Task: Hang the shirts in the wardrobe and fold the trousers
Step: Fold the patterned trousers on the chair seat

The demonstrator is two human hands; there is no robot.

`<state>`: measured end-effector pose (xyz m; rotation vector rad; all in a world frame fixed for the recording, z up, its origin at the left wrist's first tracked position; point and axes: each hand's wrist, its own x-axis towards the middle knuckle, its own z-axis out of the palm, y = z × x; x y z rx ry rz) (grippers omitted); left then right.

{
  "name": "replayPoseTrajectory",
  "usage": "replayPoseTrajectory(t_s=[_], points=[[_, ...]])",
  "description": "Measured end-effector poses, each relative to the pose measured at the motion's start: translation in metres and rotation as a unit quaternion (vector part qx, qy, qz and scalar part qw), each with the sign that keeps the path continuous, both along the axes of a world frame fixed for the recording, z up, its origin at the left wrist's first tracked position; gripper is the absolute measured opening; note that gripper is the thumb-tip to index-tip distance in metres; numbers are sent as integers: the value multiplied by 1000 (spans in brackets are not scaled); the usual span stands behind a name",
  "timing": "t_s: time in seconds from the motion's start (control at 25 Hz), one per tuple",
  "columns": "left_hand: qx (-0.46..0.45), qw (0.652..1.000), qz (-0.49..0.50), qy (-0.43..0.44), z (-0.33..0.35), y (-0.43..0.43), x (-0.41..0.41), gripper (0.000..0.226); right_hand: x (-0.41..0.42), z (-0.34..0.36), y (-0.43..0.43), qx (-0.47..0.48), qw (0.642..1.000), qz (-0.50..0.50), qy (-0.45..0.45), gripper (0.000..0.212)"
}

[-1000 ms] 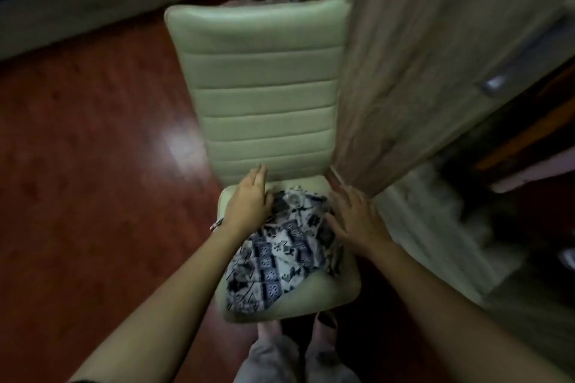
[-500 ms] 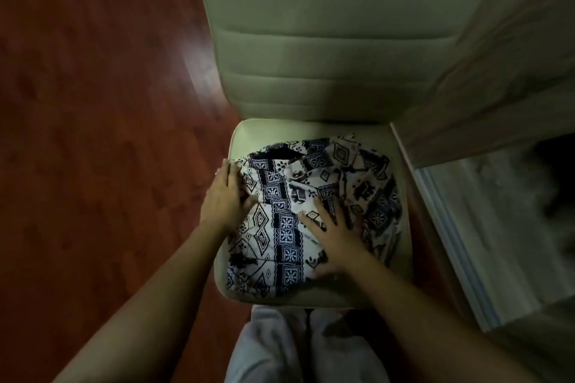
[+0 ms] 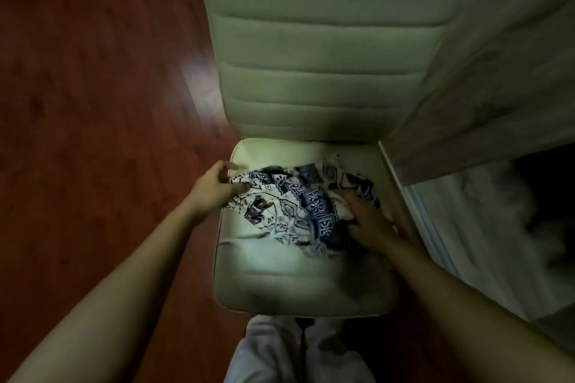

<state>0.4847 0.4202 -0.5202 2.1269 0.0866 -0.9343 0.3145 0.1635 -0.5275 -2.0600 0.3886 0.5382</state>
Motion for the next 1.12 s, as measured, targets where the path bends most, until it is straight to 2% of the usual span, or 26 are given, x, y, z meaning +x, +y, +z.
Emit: replayPoseTrajectory(t_s=[0.08,0.24,0.44,0.52,0.64,0.72,0.76,0.84,0.92,0.96,1.04,1.12], points=[[-134,990,36,23,71,-18,11,44,3,48,-10,52,996,-73,-13,58],[-280,960,18,12,226,-68,27,22,19,141,-22,32,992,-108,-65,58],[-380,919,-85,-60,413,-118,4,6,49,280,-41,-43,984,-62,-165,62],[-401,907,-94,-92,459,-129,-9,27,57,337,-36,-1,971,-91,-219,65],[-353,898,-123,-231,516,-134,-25,52,56,412,-21,111,941,-105,-303,71],[-269,882,-140,-360,541,-135,-25,52,57,446,-12,150,927,-92,-332,87],[-233,863,-142,-426,552,-135,-25,46,57,463,-7,144,921,-86,-352,93],[-202,819,-139,-519,570,-133,-24,30,54,486,-1,23,907,-97,-408,95],[-211,784,-121,-571,590,-130,-30,22,49,494,-1,-138,878,-105,-447,85],[-223,773,-105,-584,601,-125,-34,20,45,496,-3,-177,867,-102,-454,78],[-222,756,-77,-611,617,-109,-41,18,31,502,-9,-193,853,-91,-476,67],[-130,732,-95,-662,617,-90,-34,21,16,517,-20,-206,846,-33,-491,65]])
